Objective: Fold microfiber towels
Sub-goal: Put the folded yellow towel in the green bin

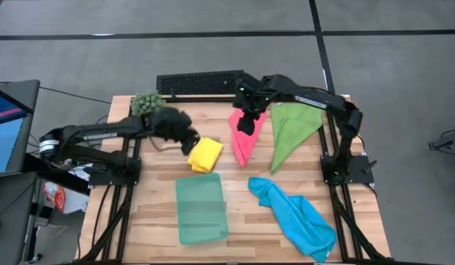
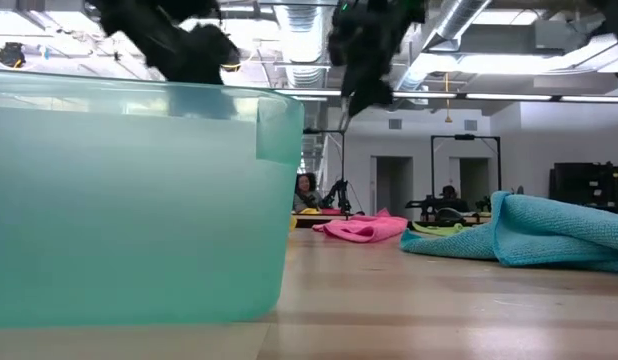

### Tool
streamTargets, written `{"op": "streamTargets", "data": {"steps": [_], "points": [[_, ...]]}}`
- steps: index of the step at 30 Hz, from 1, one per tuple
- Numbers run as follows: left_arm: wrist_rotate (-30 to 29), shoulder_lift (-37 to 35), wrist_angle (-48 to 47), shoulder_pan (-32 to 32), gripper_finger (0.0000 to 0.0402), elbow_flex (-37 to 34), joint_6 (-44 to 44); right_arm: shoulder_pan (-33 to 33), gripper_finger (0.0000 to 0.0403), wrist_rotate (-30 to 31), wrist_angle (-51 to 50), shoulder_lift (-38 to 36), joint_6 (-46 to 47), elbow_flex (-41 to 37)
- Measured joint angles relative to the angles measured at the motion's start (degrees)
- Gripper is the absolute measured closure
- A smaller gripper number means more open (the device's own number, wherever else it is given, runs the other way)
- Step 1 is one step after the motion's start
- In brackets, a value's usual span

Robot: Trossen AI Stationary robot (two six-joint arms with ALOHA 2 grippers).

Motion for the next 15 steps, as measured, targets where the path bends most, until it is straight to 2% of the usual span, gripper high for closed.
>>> {"op": "streamTargets", "data": {"steps": [5, 9, 12, 15], "points": [[6.29, 13.39, -9.95, 7.12, 0.0221, 8.09, -0.67, 1.71, 0.0163, 7.51, -2.92, -6.65, 4.75, 0.02], [12.54, 18.84, -16.68, 8.72, 0.0193, 7.9, -0.95, 3.43, 0.0163, 14.0, -5.64, -11.68, 8.83, 0.01], [13.22, 19.22, -14.79, 8.24, 0.017, 7.66, -2.86, 5.28, 0.0163, 19.89, -6.39, -14.95, 11.67, 0.0], [9.66, 19.24, -11.44, 6.61, 0.0151, 7.68, -4.77, 7.01, 0.0163, 24.06, -6.74, -17.42, 14.29, 0.0]]}}
